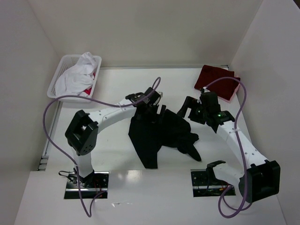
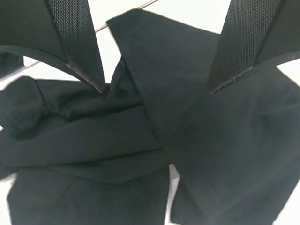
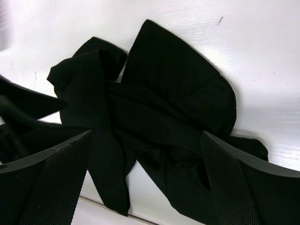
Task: Fold and stack the t-shirts
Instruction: Flatten out the tshirt
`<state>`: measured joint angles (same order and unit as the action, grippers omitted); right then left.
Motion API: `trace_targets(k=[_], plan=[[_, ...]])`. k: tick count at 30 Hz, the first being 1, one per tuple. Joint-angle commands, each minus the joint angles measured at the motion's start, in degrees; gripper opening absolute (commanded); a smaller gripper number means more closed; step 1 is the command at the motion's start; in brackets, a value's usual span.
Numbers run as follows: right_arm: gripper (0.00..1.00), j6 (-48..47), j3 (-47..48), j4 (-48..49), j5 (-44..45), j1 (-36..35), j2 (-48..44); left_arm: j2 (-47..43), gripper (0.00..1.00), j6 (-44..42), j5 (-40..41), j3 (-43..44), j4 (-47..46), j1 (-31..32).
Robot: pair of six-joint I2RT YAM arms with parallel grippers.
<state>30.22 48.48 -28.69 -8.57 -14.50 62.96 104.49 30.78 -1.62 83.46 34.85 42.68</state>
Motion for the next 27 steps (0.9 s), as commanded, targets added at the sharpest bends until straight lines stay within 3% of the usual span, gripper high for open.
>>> trace_targets(k=[1,10,18,21,26,27], plan=[[0.99,1.78,-1.19,2.41,1.45,-0.35,-3.72,4.44,0.96,3.93,8.86,3.78,0.83,1.38],[0.99,1.78,-0.14,2.93,1.45,-0.35,-3.20,14.06,0.85,6.94,19.44,10.31,4.72,3.99],[0.99,0.95,-0.14,3.46,1.98,-0.35,-2.15,16.71,0.63,8.59,22.18,10.23,6.19,3.99],[0.99,0.72,-0.14,3.46,1.98,-0.35,-1.32,14.04,0.48,9.21,22.19,9.62,6.19,3.99],[0.99,0.26,-0.14,4.61,1.98,-0.35,0.58,10.58,0.06,9.74,20.87,10.08,6.19,3.99],[0.99,0.19,-0.14,4.69,1.98,-0.35,1.27,9.71,0.03,9.74,20.26,10.14,6.19,3.99]])
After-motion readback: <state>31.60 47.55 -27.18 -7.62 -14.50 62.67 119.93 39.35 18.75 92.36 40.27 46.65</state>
